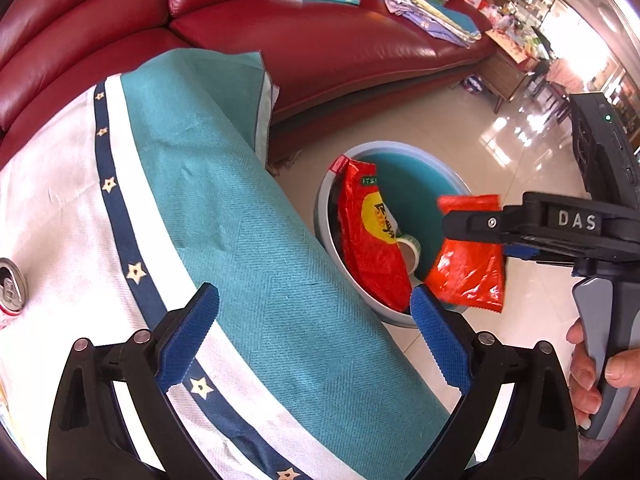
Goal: Collect trash
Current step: 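Open the right tool to drop the orange bag into the bucket, then move both tools back to the red can and clear wrapper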
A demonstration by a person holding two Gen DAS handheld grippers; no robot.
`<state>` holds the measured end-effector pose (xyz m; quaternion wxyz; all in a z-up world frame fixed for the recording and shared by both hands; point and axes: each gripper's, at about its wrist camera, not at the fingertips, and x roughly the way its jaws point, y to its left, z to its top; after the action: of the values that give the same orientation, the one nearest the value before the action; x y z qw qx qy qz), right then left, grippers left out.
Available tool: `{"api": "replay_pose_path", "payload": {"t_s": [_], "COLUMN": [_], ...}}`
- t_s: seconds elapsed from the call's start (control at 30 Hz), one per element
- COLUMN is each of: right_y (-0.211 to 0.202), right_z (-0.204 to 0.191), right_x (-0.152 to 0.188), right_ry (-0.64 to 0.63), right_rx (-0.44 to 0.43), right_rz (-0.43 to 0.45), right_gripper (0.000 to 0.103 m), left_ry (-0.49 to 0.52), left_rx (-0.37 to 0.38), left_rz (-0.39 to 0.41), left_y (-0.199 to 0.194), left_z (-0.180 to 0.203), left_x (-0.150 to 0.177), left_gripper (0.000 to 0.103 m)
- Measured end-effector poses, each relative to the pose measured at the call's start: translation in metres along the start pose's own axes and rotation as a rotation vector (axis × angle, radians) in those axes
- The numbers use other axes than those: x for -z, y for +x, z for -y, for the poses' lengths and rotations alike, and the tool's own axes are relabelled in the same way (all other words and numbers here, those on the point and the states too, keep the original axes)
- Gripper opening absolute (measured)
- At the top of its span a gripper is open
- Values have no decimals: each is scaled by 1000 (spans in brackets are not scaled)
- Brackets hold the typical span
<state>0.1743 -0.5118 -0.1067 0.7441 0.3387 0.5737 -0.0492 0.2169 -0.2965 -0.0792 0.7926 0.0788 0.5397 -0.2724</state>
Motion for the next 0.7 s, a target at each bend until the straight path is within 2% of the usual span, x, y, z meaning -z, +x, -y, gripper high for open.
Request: {"api": "replay_pose_path", "payload": {"t_s": [0.17,0.33,0.63,0.7], "right_y": [-9,-17,-13,-10], "right_z": [3,2,-20,-33], "right_x": [0,-1,9,14], "right_ry": [24,14,-46,-82], "right_rx": [-4,28,94,97], "right_rz": [12,18,-3,-7], "right_gripper": [76,76,76,80], "left_ry": [10,15,-41,-53], "left_rx": [37,48,41,29], "left_rz": [-22,-28,0,13], "left_y": [10,15,-7,-17], "left_z": [10,14,-11,-22], "left_x": [6,8,18,23], "left_gripper": [96,96,96,96]}}
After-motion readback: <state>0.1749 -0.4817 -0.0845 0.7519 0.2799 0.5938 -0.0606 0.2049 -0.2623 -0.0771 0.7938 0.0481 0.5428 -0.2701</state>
